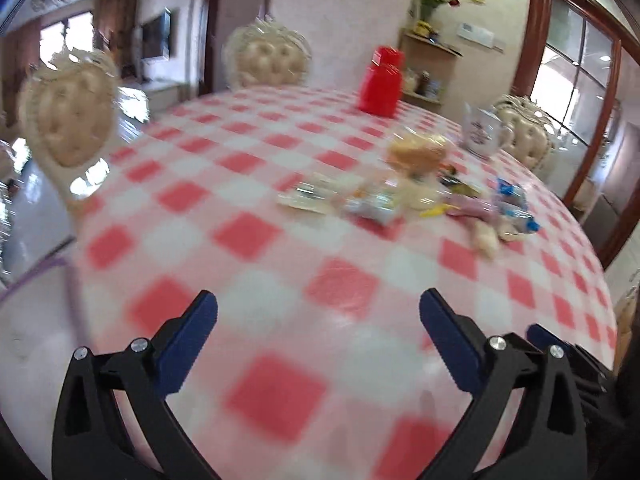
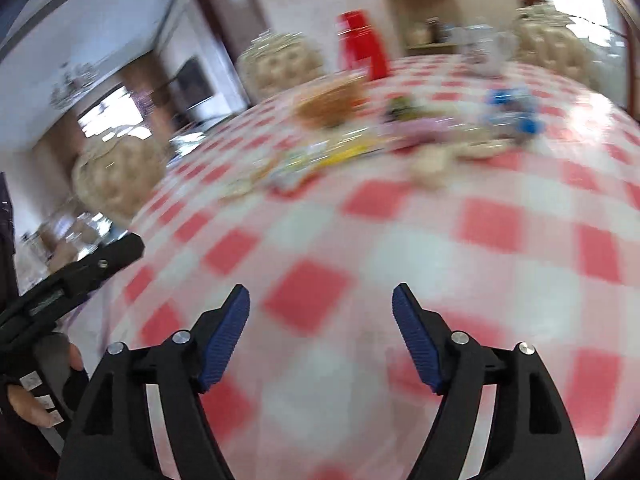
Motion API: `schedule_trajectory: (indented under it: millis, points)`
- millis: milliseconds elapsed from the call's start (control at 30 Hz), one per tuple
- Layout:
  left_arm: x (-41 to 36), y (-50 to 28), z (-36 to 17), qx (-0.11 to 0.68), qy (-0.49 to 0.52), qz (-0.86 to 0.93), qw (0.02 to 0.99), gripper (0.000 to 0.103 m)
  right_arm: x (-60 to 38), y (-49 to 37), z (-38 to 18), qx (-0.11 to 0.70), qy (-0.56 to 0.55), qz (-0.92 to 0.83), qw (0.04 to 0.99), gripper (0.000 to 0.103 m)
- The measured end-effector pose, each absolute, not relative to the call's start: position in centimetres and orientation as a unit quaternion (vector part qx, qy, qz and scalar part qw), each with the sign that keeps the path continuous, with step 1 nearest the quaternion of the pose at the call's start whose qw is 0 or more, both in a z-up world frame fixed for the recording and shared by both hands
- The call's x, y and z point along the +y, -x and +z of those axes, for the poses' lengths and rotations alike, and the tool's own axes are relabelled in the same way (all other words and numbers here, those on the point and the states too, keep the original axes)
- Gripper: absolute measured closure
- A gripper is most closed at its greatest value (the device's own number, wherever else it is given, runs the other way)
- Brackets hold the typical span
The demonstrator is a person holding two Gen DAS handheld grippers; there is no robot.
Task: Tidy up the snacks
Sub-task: 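Move both grippers back over the snacks on the table, then grasp the clear-wrapped round cookie with the right gripper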
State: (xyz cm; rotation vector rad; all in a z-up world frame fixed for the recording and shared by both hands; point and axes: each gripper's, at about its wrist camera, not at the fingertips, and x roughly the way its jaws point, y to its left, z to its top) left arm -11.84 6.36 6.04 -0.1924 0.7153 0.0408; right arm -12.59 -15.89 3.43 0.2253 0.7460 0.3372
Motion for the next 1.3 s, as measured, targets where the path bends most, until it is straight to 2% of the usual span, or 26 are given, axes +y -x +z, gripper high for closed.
schedule_trajectory:
  millis: [200,400,567,667,800,1067,1100,1200,1300]
  points:
    - [1.9,5.0,4.8,0.347,0.152,-0.037,0.925,0.002,-23.3,8.6,2.3,0.371,-0.193,0.105,0.902,0.030]
    - [-2.2,0.0,3.9,0.361,0.148,-0.063,0.919,0.002,-25.1,3.0,1.6,0.397,-0.188,0.055,0.897,0.030]
    - [-2.5,-0.6,2.4,0.357,0.168,-0.103,0.913,0.002,-26.0,0.1,1.4,0.394,-0.196,0.036,0.897,0.030]
    - [-1.9,-0.2,2.9,0.333,0.175,-0.107,0.920,0.002,-25.6,-1.7,1.5,0.388,-0.187,0.040,0.901,0.030]
    - [-1.4,-0.6,2.5,0.344,0.195,-0.111,0.912,0.002,-24.6,-4.5,1.8,0.386,-0.163,0.024,0.908,0.030]
    - [-1.3,-0.5,2.6,0.343,0.191,-0.116,0.912,0.002,-23.0,-9.8,0.8,0.434,-0.073,-0.037,0.897,0.029]
    - [-1.3,-0.5,2.5,0.344,0.192,-0.116,0.912,0.002,-23.0,-10.2,0.7,0.435,-0.067,-0.037,0.897,0.033]
    - [-1.3,-0.6,2.5,0.346,0.194,-0.120,0.910,0.002,-23.2,-10.0,0.9,0.427,-0.072,-0.012,0.901,0.063]
    - [-1.4,-0.4,2.5,0.344,0.190,-0.121,0.912,0.002,-24.4,-8.6,1.2,0.411,-0.096,0.009,0.907,0.066]
